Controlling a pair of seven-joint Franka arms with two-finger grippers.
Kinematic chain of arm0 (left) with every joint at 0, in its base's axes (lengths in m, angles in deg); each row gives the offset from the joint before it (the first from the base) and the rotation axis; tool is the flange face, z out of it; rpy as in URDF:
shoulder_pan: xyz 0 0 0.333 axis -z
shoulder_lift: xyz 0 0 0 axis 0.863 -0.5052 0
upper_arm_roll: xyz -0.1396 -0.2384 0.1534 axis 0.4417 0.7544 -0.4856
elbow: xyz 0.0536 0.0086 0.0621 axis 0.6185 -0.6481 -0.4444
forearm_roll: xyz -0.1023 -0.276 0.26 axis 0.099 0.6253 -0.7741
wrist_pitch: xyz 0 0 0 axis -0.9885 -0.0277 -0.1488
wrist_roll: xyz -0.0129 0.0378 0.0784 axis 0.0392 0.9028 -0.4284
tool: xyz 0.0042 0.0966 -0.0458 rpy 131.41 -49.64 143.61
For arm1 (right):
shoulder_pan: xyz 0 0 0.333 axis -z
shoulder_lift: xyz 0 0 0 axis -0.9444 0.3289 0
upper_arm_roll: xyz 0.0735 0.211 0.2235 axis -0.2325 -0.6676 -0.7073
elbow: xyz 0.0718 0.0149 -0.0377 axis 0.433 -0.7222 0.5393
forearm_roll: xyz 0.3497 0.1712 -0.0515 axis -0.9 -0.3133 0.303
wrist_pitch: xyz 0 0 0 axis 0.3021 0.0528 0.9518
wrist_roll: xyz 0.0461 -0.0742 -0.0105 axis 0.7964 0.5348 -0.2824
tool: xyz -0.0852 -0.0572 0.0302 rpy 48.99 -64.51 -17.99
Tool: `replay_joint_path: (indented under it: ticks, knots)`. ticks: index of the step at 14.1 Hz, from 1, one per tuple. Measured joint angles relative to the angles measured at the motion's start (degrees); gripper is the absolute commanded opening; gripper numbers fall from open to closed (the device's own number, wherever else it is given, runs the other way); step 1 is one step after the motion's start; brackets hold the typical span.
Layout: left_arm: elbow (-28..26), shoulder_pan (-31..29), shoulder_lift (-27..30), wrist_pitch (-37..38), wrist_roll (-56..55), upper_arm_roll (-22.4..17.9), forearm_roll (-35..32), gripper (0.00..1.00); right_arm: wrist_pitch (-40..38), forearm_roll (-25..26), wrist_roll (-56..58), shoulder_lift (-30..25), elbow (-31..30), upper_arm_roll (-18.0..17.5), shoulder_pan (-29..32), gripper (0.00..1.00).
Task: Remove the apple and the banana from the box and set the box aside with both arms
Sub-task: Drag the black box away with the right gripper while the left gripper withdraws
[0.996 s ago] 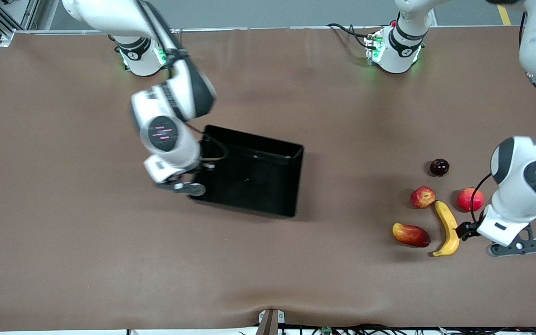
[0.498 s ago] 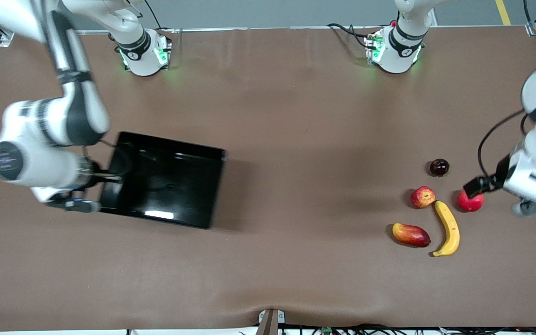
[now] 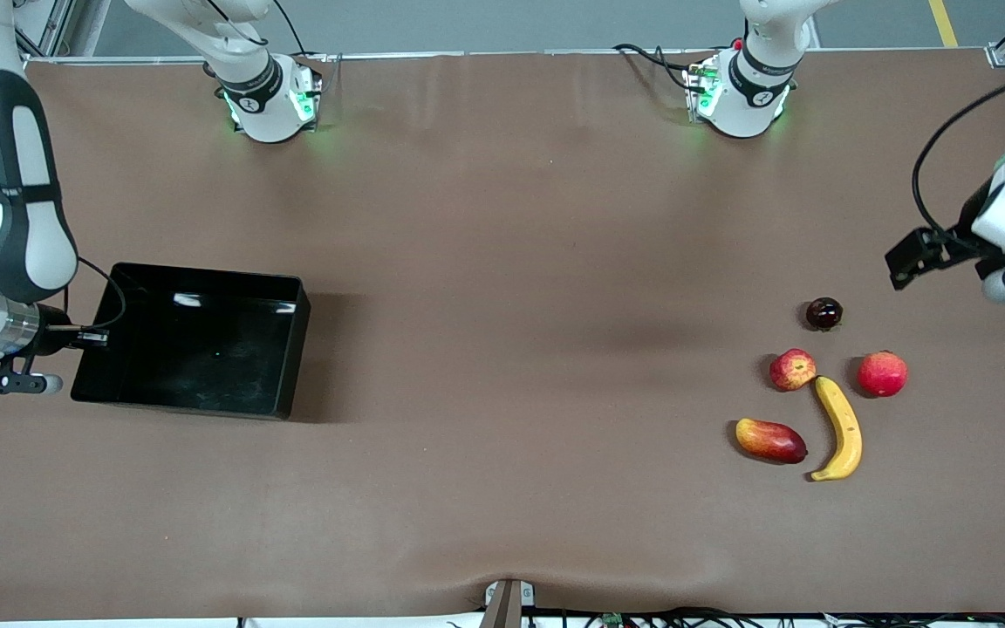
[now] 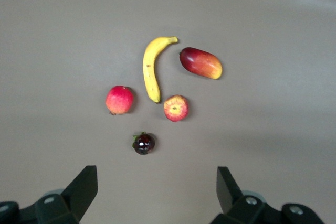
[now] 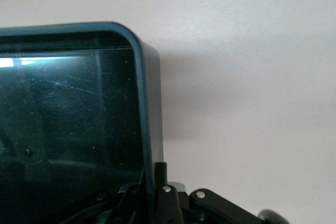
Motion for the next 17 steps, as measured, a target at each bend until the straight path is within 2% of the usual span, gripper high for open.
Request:
replay_joint_path:
  ticks: [3,4,6,8,10,12,14,17]
  knots:
    - [-0.37,1.10,2.52,3.38,2.44,-0.84,1.63,1.00,4.12,-0.44,7.10,4.22,-0.76,-0.06,5.10,0.00]
    - [-0.44,3.73,3.01,4.46,2.93,-3.11,2.00,1.00,4.19,-0.63,8.08,5.02,-0.83,-0.07,6.17,0.00]
    - [-0.58,12.00,3.75,5.78,3.00,-10.96,2.91,1.00,4.21,-0.94,8.60,5.87,-0.93,-0.21,6.84,1.00]
    - [-0.81,18.46,4.44,6.33,3.06,-17.30,4.11,1.00,3.55,-0.99,8.65,5.96,-0.89,-0.80,6.68,1.00]
    - [-1.56,21.17,5.32,6.45,3.08,-19.88,4.30,1.00,2.70,-1.70,8.70,5.94,-0.35,-1.21,6.65,1.00]
    - [-2.30,21.81,6.07,6.53,3.08,-20.41,4.44,1.00,2.70,-3.67,9.34,5.88,1.72,-2.31,6.59,1.00]
    - [-2.87,21.75,6.47,6.53,3.08,-20.63,5.23,1.00,1.10,-3.79,9.82,5.69,6.67,-4.61,5.63,1.00]
    - [-3.10,21.62,6.48,6.53,3.08,-21.03,5.95,1.00,-1.16,-3.77,9.76,4.96,13.86,-5.40,2.75,1.00]
